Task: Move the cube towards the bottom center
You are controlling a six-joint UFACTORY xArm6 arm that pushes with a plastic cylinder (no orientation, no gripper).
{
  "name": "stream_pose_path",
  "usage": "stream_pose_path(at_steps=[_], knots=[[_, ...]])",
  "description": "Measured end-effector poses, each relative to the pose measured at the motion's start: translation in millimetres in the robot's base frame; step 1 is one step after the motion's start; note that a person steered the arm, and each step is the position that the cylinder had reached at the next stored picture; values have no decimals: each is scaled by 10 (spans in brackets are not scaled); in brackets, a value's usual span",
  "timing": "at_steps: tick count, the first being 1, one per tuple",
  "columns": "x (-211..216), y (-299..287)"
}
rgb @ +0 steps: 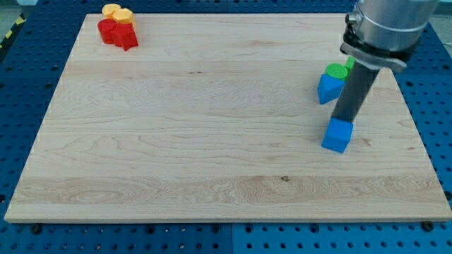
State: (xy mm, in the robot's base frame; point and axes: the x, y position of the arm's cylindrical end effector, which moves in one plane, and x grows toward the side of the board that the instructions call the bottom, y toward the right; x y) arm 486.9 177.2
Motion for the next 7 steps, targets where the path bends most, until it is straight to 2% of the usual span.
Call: stream_pose_path(at_steps=[3,4,7], knots=[[853,-27],[1010,-27],[797,44]])
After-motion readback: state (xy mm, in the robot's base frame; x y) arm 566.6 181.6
